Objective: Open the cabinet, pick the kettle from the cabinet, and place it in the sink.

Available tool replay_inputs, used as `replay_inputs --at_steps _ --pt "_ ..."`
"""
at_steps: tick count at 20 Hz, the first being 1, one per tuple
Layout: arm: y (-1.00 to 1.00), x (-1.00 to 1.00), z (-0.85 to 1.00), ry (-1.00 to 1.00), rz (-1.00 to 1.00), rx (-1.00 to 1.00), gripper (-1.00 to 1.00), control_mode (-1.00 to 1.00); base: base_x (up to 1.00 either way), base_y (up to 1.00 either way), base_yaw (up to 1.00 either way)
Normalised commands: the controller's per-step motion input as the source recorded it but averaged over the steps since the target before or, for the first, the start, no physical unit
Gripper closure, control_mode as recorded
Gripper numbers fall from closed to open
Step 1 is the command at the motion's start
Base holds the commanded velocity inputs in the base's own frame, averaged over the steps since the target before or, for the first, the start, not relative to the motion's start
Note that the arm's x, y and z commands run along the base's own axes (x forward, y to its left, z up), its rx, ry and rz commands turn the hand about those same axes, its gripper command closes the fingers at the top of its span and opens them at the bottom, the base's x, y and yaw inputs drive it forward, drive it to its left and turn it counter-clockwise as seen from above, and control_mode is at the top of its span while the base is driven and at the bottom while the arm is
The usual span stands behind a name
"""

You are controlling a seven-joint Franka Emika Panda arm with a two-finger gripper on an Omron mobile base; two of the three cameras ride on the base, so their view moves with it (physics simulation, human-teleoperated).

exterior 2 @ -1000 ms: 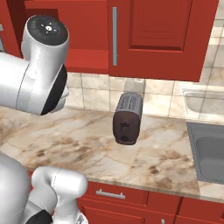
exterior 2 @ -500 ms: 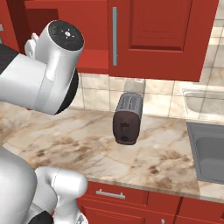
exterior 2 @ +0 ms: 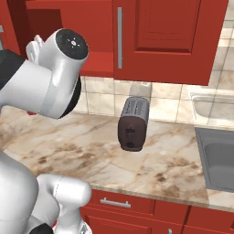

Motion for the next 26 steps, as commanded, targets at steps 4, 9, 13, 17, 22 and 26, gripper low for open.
replay_inputs --at_steps 4,9,13,17,22,26 --pt "0.12 0.23 -0.02 0.00 0.02 0.13 -1.00 -1.00 0.00 0.00 0.00" --pt "0.00 0.19 0.00 0.00 0.04 0.19 -1.00 -1.00 0.00 0.00 0.00" --pt "0.02 0.22 0.00 0.00 0.03 0.17 -1.00 -1.00 0.00 0.00 0.00" --pt "0.06 0.19 -0.02 0.00 0.03 0.14 -1.00 -1.00 0.00 0.00 0.00" --pt "0.16 0.20 -0.03 0.00 0.04 0.12 -1.00 -1.00 0.00 0.00 0.00" --pt "0.28 0.15 -0.04 0.00 0.06 0.08 -1.00 -1.00 0.00 0.00 0.00"
